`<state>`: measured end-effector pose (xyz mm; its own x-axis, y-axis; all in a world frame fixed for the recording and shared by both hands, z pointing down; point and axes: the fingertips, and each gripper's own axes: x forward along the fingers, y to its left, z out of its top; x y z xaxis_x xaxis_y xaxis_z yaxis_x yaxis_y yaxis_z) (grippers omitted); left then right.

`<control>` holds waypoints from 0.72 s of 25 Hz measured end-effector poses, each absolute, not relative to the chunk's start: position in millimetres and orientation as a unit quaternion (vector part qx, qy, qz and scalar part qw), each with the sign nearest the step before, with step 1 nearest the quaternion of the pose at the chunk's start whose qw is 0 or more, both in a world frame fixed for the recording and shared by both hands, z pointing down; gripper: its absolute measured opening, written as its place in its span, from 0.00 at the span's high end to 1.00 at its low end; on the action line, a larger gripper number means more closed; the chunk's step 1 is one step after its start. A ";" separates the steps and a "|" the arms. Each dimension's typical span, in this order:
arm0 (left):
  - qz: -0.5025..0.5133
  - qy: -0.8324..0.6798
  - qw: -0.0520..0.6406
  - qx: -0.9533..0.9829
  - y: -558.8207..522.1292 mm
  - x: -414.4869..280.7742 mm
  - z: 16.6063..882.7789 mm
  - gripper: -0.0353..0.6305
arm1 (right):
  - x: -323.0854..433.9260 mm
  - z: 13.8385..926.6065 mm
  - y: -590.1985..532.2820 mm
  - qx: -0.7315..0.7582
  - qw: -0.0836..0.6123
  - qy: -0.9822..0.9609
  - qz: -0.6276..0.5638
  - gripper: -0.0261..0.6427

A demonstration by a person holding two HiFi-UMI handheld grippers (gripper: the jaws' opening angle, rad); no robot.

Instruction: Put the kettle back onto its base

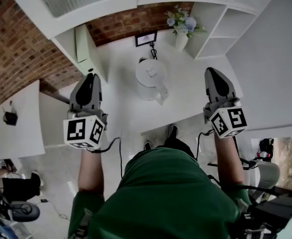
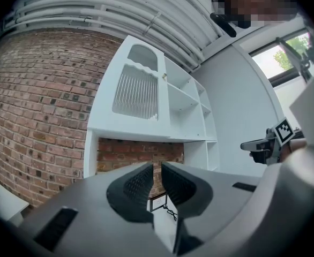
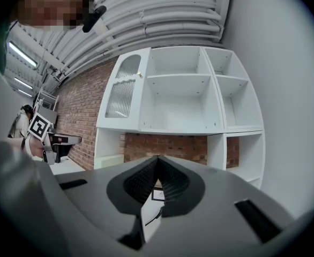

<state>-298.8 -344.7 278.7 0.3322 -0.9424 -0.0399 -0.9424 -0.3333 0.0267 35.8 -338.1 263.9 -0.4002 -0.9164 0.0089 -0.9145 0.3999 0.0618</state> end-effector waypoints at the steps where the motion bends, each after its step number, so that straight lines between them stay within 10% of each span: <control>1: 0.025 0.578 -0.001 -0.816 -345.6 -298.1 278.8 0.86 | 36.7 263.3 -338.3 0.548 0.020 -0.836 -0.023 0.94; 18: 0.024 0.561 -0.042 -0.827 -359.5 -277.7 309.2 0.86 | 58.2 274.0 -331.6 0.565 0.037 -0.824 -0.007 0.94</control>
